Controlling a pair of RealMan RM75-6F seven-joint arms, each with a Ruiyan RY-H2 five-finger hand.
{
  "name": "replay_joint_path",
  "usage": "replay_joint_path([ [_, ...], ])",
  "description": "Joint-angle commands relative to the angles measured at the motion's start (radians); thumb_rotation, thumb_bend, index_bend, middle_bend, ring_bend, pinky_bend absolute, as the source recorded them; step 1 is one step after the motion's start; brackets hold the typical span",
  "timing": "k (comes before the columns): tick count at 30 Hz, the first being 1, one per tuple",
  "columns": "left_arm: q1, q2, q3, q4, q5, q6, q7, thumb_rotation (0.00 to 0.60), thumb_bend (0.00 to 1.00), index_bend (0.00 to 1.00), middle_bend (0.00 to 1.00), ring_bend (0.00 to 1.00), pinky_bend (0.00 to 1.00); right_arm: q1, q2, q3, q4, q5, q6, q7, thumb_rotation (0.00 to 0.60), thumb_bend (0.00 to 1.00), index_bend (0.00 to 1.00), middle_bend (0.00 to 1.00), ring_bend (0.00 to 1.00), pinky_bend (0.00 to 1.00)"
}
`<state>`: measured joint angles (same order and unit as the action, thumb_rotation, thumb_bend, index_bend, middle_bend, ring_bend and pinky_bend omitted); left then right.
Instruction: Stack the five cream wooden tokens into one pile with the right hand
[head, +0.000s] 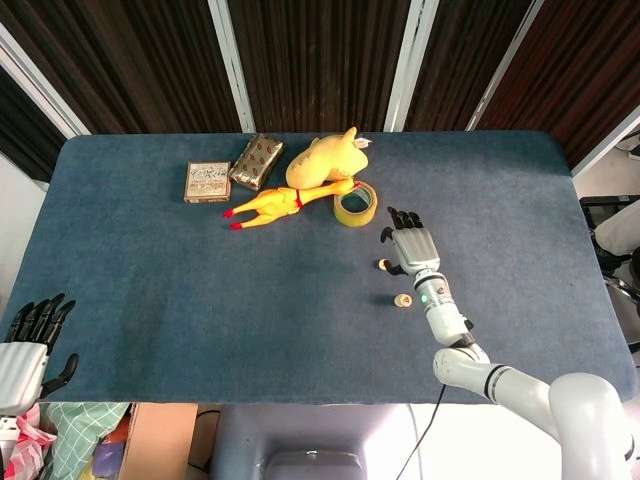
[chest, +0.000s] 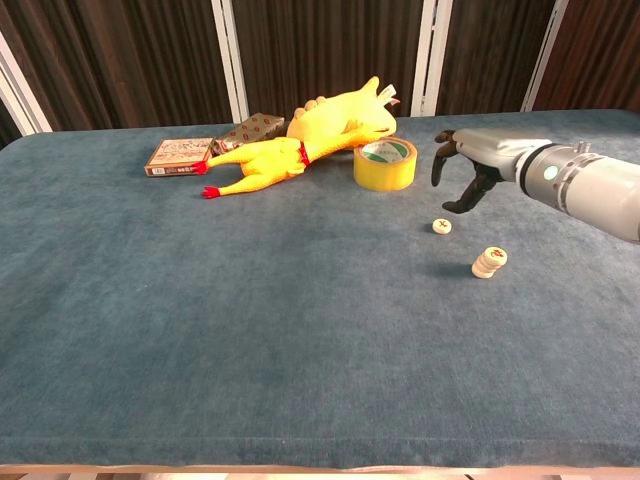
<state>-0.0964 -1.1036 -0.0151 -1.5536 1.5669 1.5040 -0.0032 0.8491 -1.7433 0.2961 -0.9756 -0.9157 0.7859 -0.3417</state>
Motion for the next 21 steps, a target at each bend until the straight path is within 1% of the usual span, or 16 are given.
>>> replay_joint_path([
  [1, 0.002, 0.002, 0.000, 0.001, 0.000, 0.004, -0.006, 0.600, 0.40, 0.00, 0.00, 0.00, 0.00, 0.008, -0.016, -0.012, 0.013, 0.011, -0.011, -0.023, 0.600, 0.42, 0.51, 0.09, 0.00, 0.00],
  [7, 0.004, 0.005, 0.003, 0.002, 0.006, 0.009, -0.014, 0.600, 0.40, 0.00, 0.00, 0.00, 0.01, 0.007, -0.035, -0.041, 0.035, 0.008, -0.010, -0.063, 0.600, 0.40, 0.51, 0.09, 0.00, 0.00],
  [21, 0.004, 0.006, 0.002, 0.004, 0.004, 0.008, -0.018, 0.600, 0.40, 0.00, 0.00, 0.00, 0.00, 0.020, -0.068, -0.039, 0.094, 0.029, -0.040, -0.080, 0.600, 0.41, 0.55, 0.09, 0.00, 0.00],
])
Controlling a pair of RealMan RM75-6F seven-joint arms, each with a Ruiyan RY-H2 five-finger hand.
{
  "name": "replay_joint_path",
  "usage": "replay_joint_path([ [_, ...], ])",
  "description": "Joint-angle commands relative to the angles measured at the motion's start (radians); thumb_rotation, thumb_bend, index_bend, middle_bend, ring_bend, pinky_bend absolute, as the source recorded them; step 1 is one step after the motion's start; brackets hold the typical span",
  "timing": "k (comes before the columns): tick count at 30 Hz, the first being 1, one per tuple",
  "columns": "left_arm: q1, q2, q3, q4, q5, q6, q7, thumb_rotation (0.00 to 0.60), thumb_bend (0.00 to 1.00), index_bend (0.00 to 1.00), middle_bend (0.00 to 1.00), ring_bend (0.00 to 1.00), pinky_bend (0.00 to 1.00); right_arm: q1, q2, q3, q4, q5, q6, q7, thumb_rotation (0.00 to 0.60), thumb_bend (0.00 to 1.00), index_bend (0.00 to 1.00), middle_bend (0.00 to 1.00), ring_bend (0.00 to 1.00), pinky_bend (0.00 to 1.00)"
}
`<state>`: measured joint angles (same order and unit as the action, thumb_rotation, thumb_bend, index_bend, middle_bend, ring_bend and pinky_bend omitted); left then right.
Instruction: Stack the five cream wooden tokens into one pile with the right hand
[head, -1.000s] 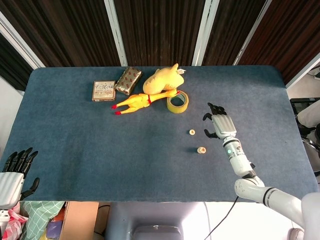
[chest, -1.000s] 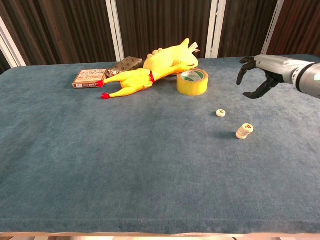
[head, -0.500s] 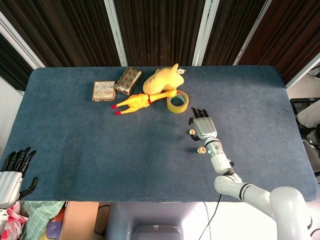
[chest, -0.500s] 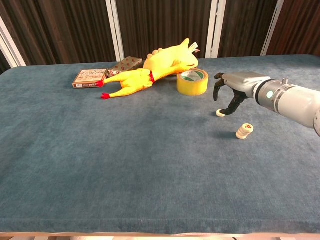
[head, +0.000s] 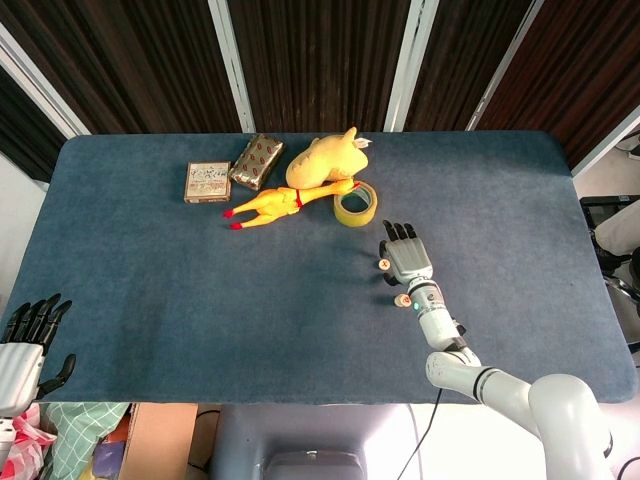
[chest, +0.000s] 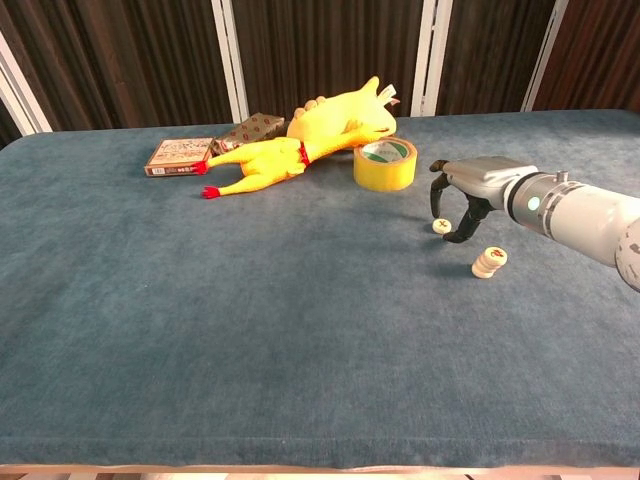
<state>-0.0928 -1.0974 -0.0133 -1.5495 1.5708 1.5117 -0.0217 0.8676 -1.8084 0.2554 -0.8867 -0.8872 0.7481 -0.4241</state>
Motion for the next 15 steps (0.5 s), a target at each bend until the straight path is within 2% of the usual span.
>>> replay_joint_path([
  [1, 0.000, 0.000, -0.001, 0.000, -0.001, 0.000, 0.001, 0.600, 0.40, 0.00, 0.00, 0.00, 0.00, 0.002, -0.005, 0.002, 0.008, 0.001, -0.005, 0.003, 0.600, 0.41, 0.55, 0.09, 0.00, 0.00],
  [15, 0.002, 0.000, 0.000, -0.002, -0.001, 0.004, 0.004, 0.600, 0.40, 0.00, 0.00, 0.00, 0.01, 0.009, -0.017, 0.008, 0.041, 0.005, -0.027, 0.008, 0.600, 0.50, 0.59, 0.09, 0.00, 0.00],
])
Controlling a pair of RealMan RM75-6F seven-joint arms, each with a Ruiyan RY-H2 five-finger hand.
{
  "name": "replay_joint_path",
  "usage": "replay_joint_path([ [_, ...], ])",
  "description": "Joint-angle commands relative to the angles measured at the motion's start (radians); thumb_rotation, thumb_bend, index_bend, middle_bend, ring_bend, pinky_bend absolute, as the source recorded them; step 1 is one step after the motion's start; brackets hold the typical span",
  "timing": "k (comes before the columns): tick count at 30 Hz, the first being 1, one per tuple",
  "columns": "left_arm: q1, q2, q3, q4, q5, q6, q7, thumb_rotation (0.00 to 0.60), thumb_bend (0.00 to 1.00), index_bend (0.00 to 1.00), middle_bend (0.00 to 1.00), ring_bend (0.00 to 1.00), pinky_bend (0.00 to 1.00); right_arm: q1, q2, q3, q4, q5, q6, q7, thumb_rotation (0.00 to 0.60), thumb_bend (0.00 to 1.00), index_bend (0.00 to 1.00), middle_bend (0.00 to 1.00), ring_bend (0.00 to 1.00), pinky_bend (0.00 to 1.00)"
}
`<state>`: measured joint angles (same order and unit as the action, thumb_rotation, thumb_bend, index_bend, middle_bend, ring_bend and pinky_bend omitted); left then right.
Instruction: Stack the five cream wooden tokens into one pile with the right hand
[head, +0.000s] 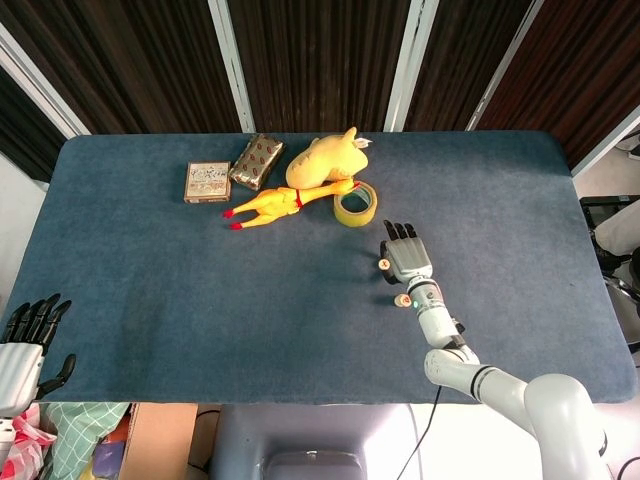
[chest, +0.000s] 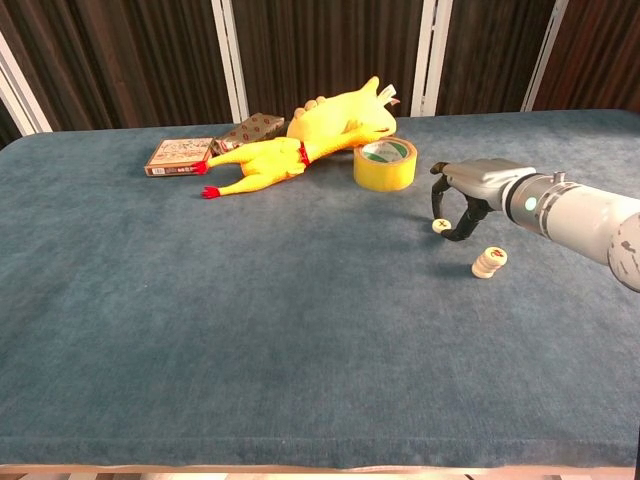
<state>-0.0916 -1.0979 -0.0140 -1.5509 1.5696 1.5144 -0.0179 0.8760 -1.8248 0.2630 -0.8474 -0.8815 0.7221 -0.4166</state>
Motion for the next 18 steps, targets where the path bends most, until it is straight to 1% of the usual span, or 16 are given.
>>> replay_joint_path([
  [1, 0.001, 0.001, 0.001, -0.001, 0.001, 0.002, -0.001, 0.600, 0.40, 0.00, 0.00, 0.00, 0.01, 0.000, -0.002, 0.000, 0.003, -0.001, -0.002, 0.000, 0.600, 0.50, 0.59, 0.09, 0.00, 0.00],
  [6, 0.002, 0.001, -0.001, 0.001, 0.000, 0.004, -0.004, 0.600, 0.40, 0.00, 0.00, 0.00, 0.01, -0.002, -0.001, 0.002, -0.002, -0.010, 0.006, 0.010, 0.600, 0.51, 0.62, 0.10, 0.00, 0.00],
  [10, 0.003, 0.002, -0.001, 0.002, 0.001, 0.008, -0.008, 0.600, 0.40, 0.00, 0.00, 0.00, 0.01, -0.019, 0.030, 0.005, -0.061, -0.049, 0.038, 0.056, 0.600, 0.51, 0.62, 0.10, 0.00, 0.00],
  [13, 0.005, 0.003, 0.000, 0.002, 0.004, 0.012, -0.009, 0.600, 0.40, 0.00, 0.00, 0.00, 0.01, -0.049, 0.081, -0.013, -0.157, -0.111, 0.083, 0.094, 0.600, 0.51, 0.62, 0.10, 0.00, 0.00],
  [18, 0.007, 0.002, 0.002, 0.001, 0.010, 0.017, -0.005, 0.600, 0.40, 0.00, 0.00, 0.00, 0.01, -0.136, 0.233, -0.067, -0.413, -0.254, 0.185, 0.186, 0.600, 0.51, 0.62, 0.10, 0.00, 0.00],
])
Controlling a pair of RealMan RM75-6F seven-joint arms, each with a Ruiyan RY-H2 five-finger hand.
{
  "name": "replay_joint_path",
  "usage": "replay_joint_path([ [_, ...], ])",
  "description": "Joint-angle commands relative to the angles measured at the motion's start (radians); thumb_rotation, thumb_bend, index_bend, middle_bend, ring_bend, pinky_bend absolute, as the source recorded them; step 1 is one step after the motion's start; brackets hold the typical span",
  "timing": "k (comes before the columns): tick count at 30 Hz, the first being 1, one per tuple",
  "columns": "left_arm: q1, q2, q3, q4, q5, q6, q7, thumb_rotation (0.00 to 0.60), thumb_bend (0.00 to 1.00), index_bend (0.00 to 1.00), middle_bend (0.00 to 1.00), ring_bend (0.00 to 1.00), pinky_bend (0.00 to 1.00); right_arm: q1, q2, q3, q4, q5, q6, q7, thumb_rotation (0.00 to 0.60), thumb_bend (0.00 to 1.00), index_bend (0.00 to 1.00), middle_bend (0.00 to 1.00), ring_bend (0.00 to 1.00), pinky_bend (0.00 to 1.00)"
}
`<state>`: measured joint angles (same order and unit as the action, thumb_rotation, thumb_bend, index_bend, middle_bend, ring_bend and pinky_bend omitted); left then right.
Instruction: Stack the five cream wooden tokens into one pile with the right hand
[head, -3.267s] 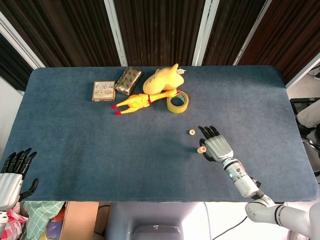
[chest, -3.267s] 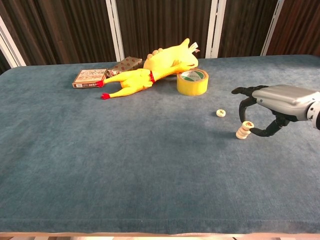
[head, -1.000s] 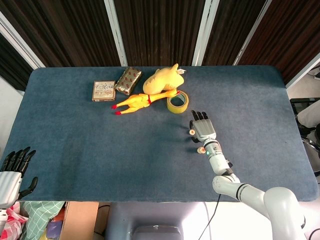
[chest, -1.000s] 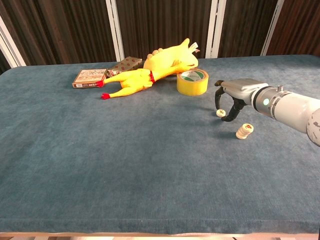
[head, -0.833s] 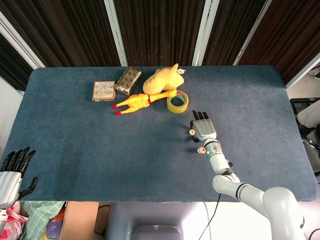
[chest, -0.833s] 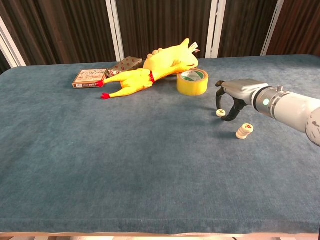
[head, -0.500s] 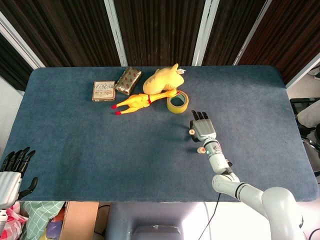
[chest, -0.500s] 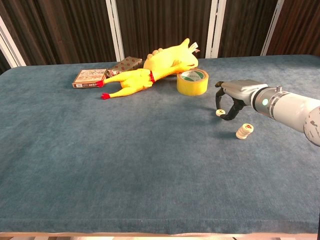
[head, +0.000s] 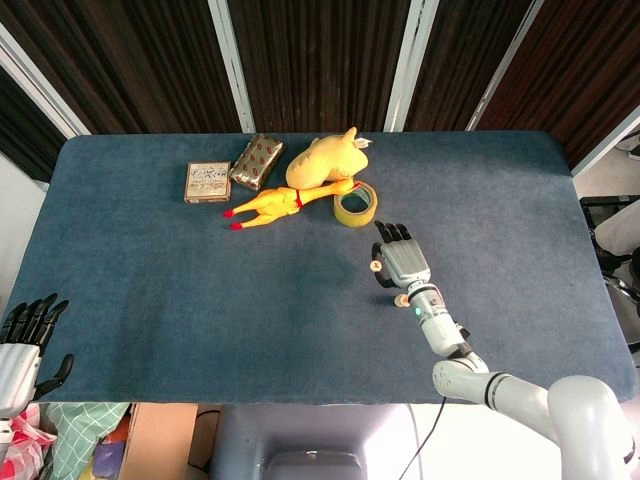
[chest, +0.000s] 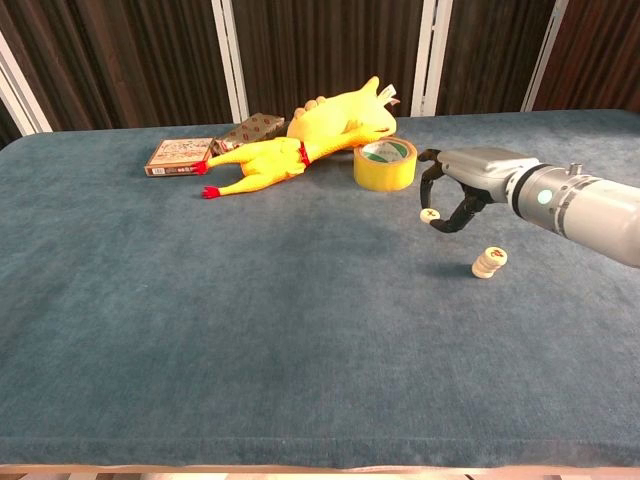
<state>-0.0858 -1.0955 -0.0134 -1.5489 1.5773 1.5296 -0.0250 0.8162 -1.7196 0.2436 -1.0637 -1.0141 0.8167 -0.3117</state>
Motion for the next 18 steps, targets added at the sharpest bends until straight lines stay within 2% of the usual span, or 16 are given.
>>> replay_joint_path([
  [1, 0.001, -0.001, 0.002, -0.001, 0.003, 0.002, 0.004, 0.600, 0.40, 0.00, 0.00, 0.00, 0.00, -0.092, 0.157, -0.061, -0.240, -0.147, 0.108, 0.094, 0.600, 0.51, 0.62, 0.10, 0.00, 0.00],
  [5, 0.000, -0.004, 0.006, -0.005, 0.009, -0.001, 0.013, 0.600, 0.40, 0.00, 0.00, 0.00, 0.01, -0.156, 0.269, -0.127, -0.374, -0.238, 0.157, 0.137, 0.600, 0.51, 0.62, 0.10, 0.00, 0.00],
  [9, -0.001, -0.008, 0.008, -0.007, 0.015, -0.004, 0.023, 0.600, 0.40, 0.00, 0.00, 0.00, 0.00, -0.198, 0.338, -0.175, -0.438, -0.301, 0.186, 0.172, 0.600, 0.51, 0.62, 0.10, 0.00, 0.00],
  [14, -0.006, -0.013, 0.010, -0.009, 0.016, -0.011, 0.033, 0.600, 0.40, 0.00, 0.00, 0.00, 0.00, -0.224, 0.368, -0.218, -0.429, -0.352, 0.204, 0.144, 0.600, 0.51, 0.62, 0.10, 0.00, 0.00],
  [18, -0.009, -0.015, 0.010, -0.010, 0.018, -0.016, 0.036, 0.600, 0.40, 0.00, 0.00, 0.00, 0.01, -0.228, 0.346, -0.216, -0.396, -0.355, 0.208, 0.121, 0.600, 0.51, 0.62, 0.10, 0.00, 0.00],
])
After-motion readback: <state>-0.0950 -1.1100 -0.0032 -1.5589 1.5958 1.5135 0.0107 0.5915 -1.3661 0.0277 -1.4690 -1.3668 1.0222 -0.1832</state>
